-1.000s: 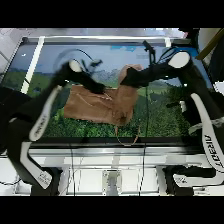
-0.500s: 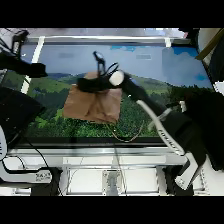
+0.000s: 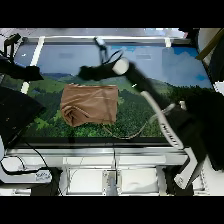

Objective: Fold the clothes and pants, and hang the long-sleeved shirts on hangers.

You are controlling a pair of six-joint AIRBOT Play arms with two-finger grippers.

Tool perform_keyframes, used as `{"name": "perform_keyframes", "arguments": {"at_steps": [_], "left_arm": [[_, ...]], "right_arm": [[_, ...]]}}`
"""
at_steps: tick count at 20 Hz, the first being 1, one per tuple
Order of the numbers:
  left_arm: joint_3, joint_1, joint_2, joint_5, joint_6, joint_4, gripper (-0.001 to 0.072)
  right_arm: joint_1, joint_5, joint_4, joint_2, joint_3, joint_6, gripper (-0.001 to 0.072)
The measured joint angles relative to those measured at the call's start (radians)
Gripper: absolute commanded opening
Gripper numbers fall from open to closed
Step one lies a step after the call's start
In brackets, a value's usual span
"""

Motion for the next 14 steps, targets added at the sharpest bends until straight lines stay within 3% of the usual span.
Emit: {"name": "perform_keyframes", "arguments": {"at_steps": [3, 5, 7, 8, 11, 14], "left_arm": [[-0.002, 0.002, 0.000, -0.002, 0.002, -0.004, 0.0011], [-0.002, 0.001, 0.000, -0.003, 0.002, -0.007, 0.0011], [-0.002, 0.000, 0.000, -0.004, 0.002, -0.009, 0.0011], [-0.002, 0.000, 0.000, -0.004, 0.002, -0.009, 0.0011], [-0.002, 0.000, 0.000, -0.004, 0.002, -0.011, 0.0011], [-0.002, 0.000, 0.000, -0.003, 0.002, -0.028, 0.0012]], "right_arm": [[-0.129, 0.224, -0.156, 0.118, -0.116, -0.002, 0.0397], [-0.186, 0.224, -0.208, 0.196, -0.281, -0.002, 0.0402], [-0.217, 0.119, -0.214, 0.242, -0.454, 0.011, 0.0654], [-0.227, 0.052, -0.192, 0.252, -0.534, 0.036, 0.0687], [-0.251, -0.071, -0.051, 0.226, -0.675, 0.094, 0.0686], [-0.280, -0.096, 0.195, 0.144, -0.732, 0.029, 0.0687]]}}
